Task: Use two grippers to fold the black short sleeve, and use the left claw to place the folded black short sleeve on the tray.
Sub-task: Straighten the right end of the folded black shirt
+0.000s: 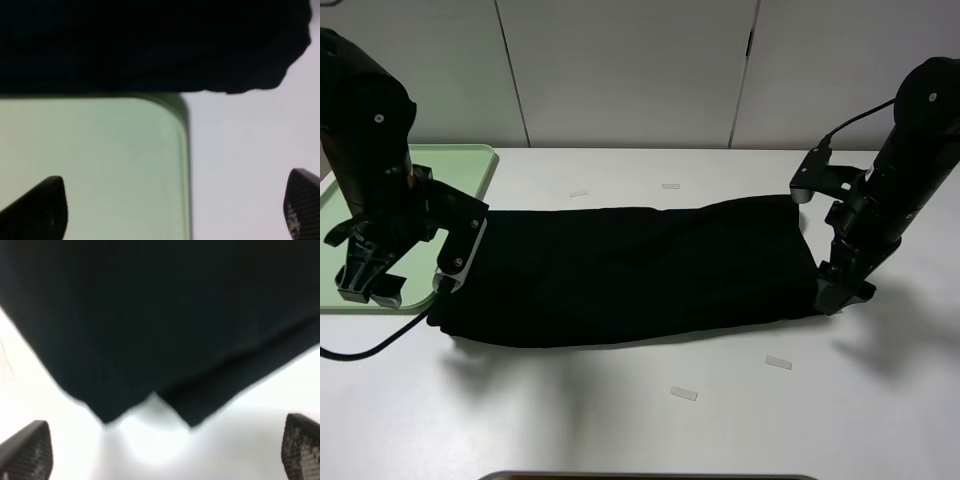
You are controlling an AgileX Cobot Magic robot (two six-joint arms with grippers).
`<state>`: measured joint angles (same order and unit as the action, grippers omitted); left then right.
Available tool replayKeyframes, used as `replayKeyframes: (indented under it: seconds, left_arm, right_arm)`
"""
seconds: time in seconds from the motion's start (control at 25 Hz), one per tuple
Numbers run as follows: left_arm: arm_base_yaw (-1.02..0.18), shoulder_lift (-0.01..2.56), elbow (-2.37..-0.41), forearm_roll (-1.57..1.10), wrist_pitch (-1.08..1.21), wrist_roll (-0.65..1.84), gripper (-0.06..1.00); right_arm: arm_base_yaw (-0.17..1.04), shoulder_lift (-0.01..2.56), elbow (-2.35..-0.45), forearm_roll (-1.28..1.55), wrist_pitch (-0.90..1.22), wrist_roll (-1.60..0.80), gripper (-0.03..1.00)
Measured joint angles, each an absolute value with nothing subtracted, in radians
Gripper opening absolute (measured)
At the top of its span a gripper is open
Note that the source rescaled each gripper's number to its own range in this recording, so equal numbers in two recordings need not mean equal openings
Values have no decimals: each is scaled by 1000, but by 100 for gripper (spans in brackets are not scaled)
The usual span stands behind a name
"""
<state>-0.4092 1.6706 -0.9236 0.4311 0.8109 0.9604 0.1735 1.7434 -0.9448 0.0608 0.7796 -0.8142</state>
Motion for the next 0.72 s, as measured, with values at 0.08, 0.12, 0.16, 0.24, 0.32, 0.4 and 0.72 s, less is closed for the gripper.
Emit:
replayKeyframes:
  seconds: [0.08, 0.12, 0.16, 0.24, 0.32, 0.4, 0.72]
  left_arm:
    - [-409, 1617, -923, 429, 783, 960, 85]
    - [-409, 1589, -923, 422, 759, 959, 85]
    - [-409, 1589, -923, 422, 759, 959, 85]
    - [-409, 1535, -923, 402, 713, 938, 85]
    - [-409, 1473, -923, 366, 660, 896, 85]
    - [-409, 1392, -923, 316, 607, 824, 85]
    - [-409, 1127, -923, 153, 609, 756, 98]
  right_arm:
    - [173, 1736, -945, 11, 804, -753, 100]
    - [173, 1727, -945, -7, 809, -732, 100]
    - [173, 1715, -945, -20, 809, -712, 100]
    - [173, 1695, -945, -32, 803, -701, 100]
    - [173, 1643, -945, -42, 778, -688, 100]
    - [173, 1583, -945, -44, 743, -686, 100]
    - [173, 1312, -945, -13, 652, -683, 100]
